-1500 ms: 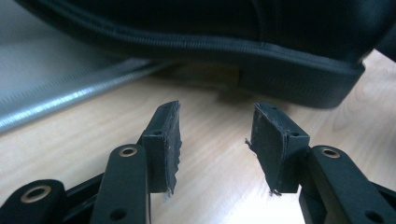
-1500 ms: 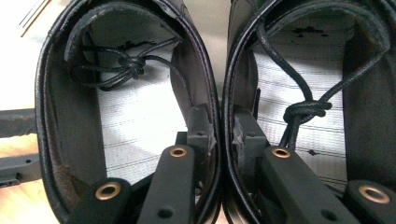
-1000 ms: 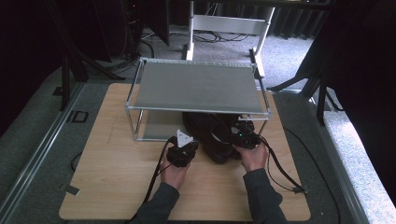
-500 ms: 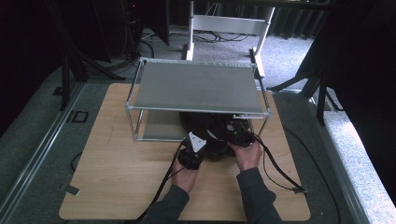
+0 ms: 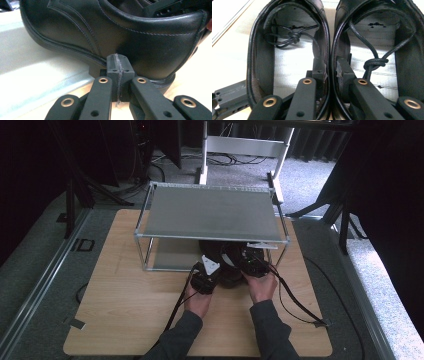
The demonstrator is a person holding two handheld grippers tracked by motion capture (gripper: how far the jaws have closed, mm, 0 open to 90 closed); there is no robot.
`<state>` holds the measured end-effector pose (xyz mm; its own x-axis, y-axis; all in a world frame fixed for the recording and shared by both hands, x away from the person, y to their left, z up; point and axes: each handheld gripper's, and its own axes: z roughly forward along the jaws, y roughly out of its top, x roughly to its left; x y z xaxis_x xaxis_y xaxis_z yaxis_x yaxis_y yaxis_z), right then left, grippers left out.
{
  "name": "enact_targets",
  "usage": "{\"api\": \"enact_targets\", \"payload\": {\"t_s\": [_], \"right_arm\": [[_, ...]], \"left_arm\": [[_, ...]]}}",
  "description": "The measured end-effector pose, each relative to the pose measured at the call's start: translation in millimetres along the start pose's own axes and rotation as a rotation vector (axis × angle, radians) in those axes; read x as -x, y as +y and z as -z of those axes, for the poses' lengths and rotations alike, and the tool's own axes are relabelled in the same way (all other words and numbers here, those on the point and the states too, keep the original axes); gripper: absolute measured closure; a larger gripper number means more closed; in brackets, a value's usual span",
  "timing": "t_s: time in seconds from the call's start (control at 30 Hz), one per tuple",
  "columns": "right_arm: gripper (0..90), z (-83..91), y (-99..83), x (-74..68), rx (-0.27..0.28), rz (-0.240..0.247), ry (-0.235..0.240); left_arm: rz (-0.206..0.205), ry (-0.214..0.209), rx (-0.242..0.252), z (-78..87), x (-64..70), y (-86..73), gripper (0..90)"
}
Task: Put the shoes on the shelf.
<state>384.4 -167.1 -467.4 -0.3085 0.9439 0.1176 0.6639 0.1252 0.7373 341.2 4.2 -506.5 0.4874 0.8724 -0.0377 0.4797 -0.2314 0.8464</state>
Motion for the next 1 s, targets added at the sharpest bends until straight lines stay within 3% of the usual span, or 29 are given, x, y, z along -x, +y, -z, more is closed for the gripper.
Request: {"api": "enact_targets", "payload": {"t_s": [0.23,0.57,1.0], "right_arm": [[79.8,-5.2,-3.3,-4.2,0.065,0.015,-0.051],[79.6,-22.1,-7.8,-9.4,0.103,-0.021,-0.086],[79.5,-34.8,-7.6,-20.9,0.137,-0.007,-0.137]], "left_arm": [[-0.022,0.012,0.002,-12.0,-5.0,2.3,90.0],[-0.044,0.058,-0.003,-30.7,-14.5,3.1,90.0],[-0.066,0.078,0.002,-39.8,-25.7,0.6,90.0]]}}
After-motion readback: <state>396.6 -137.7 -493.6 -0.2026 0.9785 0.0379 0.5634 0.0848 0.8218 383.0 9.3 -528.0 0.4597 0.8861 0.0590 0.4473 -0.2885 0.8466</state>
